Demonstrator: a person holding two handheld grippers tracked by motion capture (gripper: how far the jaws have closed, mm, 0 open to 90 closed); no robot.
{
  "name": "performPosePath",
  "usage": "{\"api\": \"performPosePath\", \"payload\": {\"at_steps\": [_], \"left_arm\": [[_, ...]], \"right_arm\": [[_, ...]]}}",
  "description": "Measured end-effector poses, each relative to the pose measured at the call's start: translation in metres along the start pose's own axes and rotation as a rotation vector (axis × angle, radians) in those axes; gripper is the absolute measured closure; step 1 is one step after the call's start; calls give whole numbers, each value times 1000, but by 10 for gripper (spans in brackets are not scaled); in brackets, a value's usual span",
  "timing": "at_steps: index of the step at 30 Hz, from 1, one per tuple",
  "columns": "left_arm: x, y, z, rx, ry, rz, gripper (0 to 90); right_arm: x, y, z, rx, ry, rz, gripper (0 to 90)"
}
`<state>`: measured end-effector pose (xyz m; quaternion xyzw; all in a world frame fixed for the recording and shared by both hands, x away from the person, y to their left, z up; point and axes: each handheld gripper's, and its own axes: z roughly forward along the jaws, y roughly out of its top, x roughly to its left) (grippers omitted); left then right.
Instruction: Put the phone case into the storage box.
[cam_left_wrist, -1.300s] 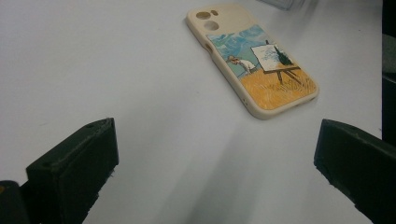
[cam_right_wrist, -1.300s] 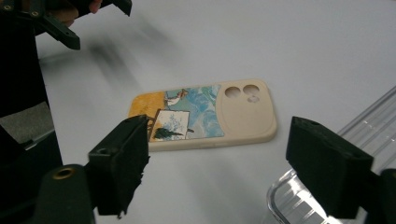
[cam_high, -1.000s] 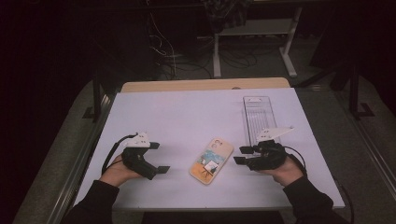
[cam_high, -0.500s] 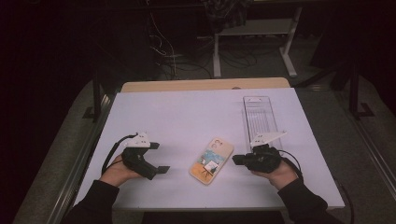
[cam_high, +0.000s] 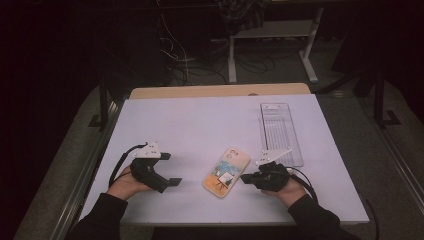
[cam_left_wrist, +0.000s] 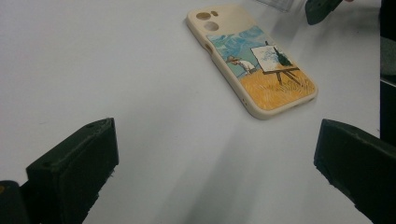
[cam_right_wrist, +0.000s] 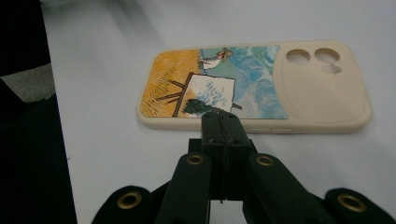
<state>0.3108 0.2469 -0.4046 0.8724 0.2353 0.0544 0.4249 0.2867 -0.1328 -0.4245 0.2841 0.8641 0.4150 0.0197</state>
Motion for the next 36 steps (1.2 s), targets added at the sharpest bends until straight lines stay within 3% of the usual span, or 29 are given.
{"api": "performPosePath", "payload": {"at_steps": [10,22,36], "left_arm": [[-1,0,1,-17,-4,-25,0],[-1,-1,1,-18,-5,-23,0],[1,-1,-1,-18,-1,-8,0]], "right_arm": [[3,1,16,22,23,-8,884],[9,2,38,82,41,-39,885],[9,18,57,67,47,-67,885]]}}
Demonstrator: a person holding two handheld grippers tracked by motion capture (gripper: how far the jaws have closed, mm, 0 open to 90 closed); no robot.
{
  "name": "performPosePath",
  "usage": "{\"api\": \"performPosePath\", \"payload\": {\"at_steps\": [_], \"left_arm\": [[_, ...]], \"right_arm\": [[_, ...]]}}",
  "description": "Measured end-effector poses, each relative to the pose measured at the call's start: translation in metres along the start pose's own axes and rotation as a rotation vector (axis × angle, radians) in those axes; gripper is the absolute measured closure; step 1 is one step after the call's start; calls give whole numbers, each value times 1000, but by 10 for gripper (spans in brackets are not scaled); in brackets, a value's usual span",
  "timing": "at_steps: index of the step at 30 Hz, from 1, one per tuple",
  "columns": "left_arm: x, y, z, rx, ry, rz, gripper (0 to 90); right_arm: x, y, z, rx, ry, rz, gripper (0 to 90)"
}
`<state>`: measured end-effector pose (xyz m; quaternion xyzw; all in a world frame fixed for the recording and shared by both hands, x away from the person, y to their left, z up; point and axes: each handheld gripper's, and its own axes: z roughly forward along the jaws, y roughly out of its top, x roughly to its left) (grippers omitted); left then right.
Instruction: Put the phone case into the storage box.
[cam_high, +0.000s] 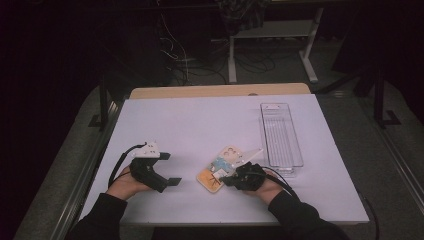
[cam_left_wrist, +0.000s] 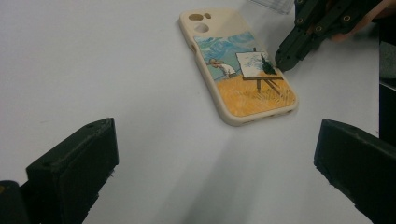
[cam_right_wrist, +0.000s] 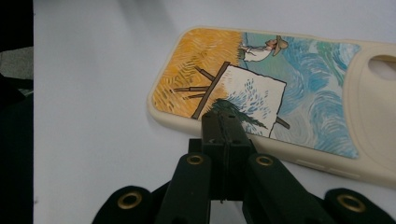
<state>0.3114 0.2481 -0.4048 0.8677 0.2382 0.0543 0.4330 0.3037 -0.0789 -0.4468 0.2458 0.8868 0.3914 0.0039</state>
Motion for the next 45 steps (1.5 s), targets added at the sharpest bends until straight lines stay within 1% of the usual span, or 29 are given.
{"api": "performPosePath", "payload": {"at_steps": [4,7,9,11,17,19,20,25,26,27,31,34,35,36,37,38,39,40,41,42,43,44,45], "left_arm": [[0,0,-1,-4,-1,-4,0],[0,0,-1,-6,-3,-6,0],[0,0,-1,-6,-3,-5,0],[0,0,-1,-5,-3,-3,0],[0,0,0,0,-3,0,0],[0,0,0,0,-4,-1,0],[0,0,0,1,-5,-1,0],[0,0,0,3,-6,-7,0],[0,0,0,3,-5,3,0],[1,0,0,2,-5,5,0],[1,0,0,2,-5,8,0],[1,0,-1,0,-5,9,0],[1,0,-1,1,-5,10,0],[1,0,-1,1,-5,8,0],[1,0,-1,1,-5,10,0],[1,0,-1,2,-4,8,0],[1,0,-1,2,-4,10,0],[1,0,-1,3,-5,9,0],[1,0,-1,3,-5,9,0],[1,0,-1,4,-4,10,0],[0,0,0,4,-5,5,0],[0,0,0,4,-5,5,0],[-1,-1,0,3,-7,-10,0]], "right_arm": [[0,6,7,-2,1,-7,885],[1,9,9,-8,5,-2,885],[0,12,12,-5,3,-14,885],[1,13,13,-7,8,-5,885],[-1,20,20,-16,5,-18,885],[-1,22,23,-14,5,-10,885],[-2,25,25,-15,1,-16,885],[-3,30,30,-17,4,-13,885],[-4,32,33,-20,0,-21,885],[-4,33,34,-23,-3,-15,885],[-4,35,35,-24,-2,-11,885],[-5,35,31,-36,-5,-12,884],[-6,35,28,-44,-7,-21,882],[-4,36,21,-57,1,-5,814],[-4,36,21,-57,1,-5,814],[-5,34,14,-55,-10,-10,750],[-4,33,10,-66,-6,0,712],[-4,31,6,-65,-7,7,678],[-4,31,6,-65,-7,7,678],[-4,29,2,-64,-11,5,654],[-3,25,-6,-67,-19,15,598],[-3,25,-6,-67,-19,15,598],[-3,21,-14,-73,-28,31,546]]}}
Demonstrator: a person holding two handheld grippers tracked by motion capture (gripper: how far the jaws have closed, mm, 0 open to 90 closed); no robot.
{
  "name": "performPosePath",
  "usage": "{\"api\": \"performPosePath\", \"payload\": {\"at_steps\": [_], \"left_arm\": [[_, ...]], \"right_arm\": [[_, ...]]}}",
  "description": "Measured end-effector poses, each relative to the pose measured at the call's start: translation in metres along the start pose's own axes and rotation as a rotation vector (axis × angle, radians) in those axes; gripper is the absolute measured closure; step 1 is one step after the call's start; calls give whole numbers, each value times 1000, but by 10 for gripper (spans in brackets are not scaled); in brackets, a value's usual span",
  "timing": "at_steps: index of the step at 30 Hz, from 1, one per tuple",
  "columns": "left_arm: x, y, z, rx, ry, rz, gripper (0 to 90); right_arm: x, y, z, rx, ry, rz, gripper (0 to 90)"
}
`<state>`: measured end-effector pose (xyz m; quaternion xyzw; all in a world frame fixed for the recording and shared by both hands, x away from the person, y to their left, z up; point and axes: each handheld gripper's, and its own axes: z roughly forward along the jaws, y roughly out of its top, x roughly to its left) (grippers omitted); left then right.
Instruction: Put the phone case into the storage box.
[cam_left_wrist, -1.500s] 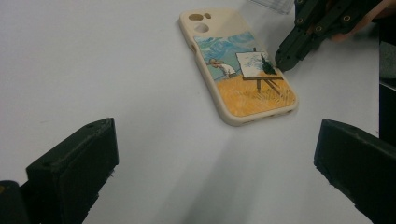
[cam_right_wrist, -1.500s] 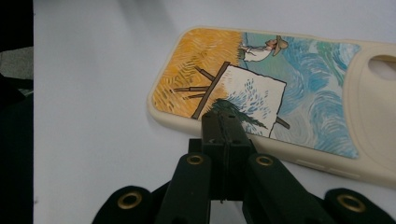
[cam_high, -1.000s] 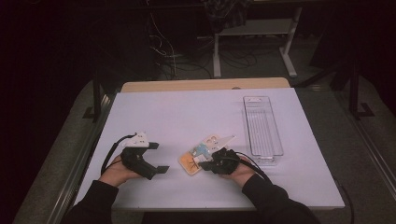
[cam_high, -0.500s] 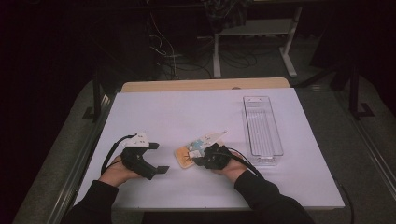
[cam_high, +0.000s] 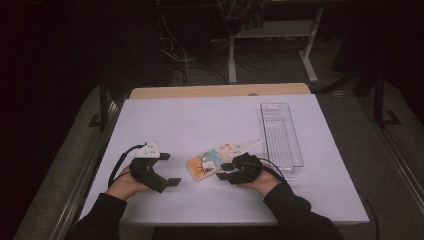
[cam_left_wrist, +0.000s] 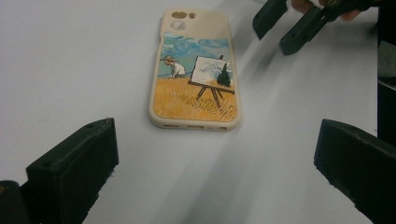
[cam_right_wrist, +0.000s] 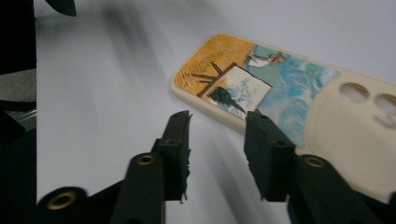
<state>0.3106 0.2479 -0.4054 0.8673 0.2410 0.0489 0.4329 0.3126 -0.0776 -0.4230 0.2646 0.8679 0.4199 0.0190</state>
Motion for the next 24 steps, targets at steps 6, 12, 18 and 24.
{"api": "performPosePath", "payload": {"at_steps": [6,12,18,24], "left_arm": [[0,0,1,3,-2,6,0],[0,0,1,8,-3,6,0],[-1,0,2,3,-1,6,0],[-1,-1,3,4,2,2,0]], "right_arm": [[0,-11,-17,-15,-5,10,428],[0,-22,-33,-28,-9,25,320],[-2,-32,-42,-51,7,37,186],[2,-38,-42,-40,10,2,84]]}}
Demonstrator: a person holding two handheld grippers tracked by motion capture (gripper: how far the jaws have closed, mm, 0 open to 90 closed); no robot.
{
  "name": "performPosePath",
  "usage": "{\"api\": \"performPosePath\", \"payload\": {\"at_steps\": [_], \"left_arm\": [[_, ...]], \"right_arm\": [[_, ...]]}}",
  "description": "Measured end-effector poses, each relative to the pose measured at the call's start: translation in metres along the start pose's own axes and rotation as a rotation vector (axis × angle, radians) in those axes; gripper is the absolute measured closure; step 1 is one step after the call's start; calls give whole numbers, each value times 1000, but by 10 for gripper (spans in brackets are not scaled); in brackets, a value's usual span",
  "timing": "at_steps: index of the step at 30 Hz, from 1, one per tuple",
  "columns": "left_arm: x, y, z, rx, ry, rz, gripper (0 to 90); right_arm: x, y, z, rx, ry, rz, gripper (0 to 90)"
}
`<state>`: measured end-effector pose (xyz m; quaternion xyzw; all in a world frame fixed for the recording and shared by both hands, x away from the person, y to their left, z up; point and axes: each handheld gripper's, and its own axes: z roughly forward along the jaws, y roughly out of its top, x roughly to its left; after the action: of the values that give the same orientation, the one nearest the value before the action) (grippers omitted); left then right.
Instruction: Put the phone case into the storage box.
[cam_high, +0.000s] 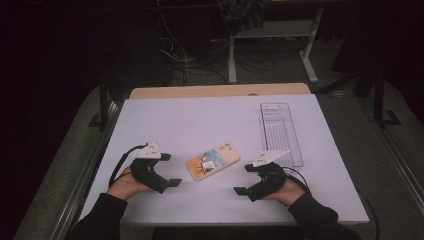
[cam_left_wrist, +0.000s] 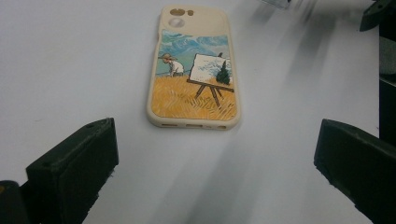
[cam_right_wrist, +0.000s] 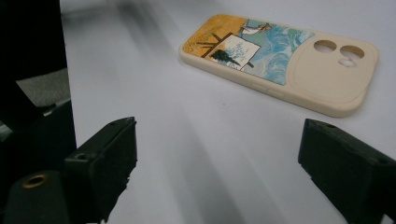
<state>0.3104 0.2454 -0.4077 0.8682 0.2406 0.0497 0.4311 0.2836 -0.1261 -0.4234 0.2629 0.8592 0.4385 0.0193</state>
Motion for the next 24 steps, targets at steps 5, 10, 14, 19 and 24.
{"api": "performPosePath", "payload": {"at_steps": [5,10,14,19,24], "left_arm": [[-1,0,0,0,5,-1,0],[1,4,0,8,2,10,0],[1,9,3,11,0,12,0],[2,13,5,-4,-5,6,0],[4,22,7,-18,-8,15,0]], "right_arm": [[2,0,2,13,-3,-11,57],[2,0,3,12,-2,-8,58],[2,0,4,14,-9,-8,58],[1,1,3,8,-8,-7,58],[1,1,3,4,-4,-2,53]]}}
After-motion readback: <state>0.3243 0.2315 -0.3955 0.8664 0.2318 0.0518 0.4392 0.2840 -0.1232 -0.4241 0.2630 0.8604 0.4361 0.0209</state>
